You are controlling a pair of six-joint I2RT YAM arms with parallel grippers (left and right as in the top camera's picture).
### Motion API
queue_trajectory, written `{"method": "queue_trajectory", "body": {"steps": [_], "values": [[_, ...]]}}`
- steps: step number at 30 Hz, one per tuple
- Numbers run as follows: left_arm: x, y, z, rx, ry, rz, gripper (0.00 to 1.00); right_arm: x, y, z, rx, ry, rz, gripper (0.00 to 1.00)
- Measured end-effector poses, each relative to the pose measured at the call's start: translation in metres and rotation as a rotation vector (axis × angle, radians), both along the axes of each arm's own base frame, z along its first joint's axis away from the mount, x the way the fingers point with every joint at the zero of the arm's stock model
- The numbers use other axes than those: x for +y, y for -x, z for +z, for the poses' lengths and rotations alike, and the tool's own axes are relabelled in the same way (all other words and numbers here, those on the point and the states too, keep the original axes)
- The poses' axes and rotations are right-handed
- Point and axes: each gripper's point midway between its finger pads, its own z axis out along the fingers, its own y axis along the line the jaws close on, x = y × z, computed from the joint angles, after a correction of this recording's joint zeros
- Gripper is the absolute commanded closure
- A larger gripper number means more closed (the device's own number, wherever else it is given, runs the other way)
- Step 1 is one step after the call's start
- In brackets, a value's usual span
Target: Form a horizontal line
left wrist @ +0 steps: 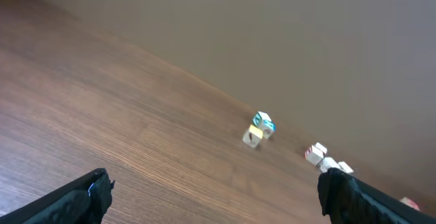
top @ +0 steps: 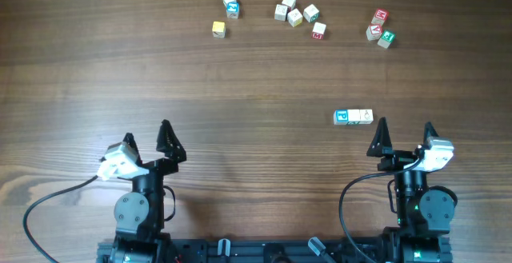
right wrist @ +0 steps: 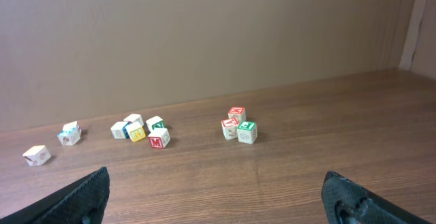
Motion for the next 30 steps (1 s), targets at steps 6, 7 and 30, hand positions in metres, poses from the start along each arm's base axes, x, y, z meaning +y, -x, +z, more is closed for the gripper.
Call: {"method": "queue_trajectory", "body": {"steps": [6,7,30], "values": [[-0.004,0.0,0.0,0.002,-0.025,-0.027,0.0,0.0,0.0,0.0,0.0,0.0,0.0,0.0],[-0.004,0.0,0.0,0.002,-0.025,-0.027,0.0,0.0,0.0,0.0,0.0,0.0,0.0,0.0],[-0.014,-0.001,-0.002,0.024,-0.206,-0.099,0.0,0.0,0.0,0.0,0.0,0.0,0.0,0.0]]}}
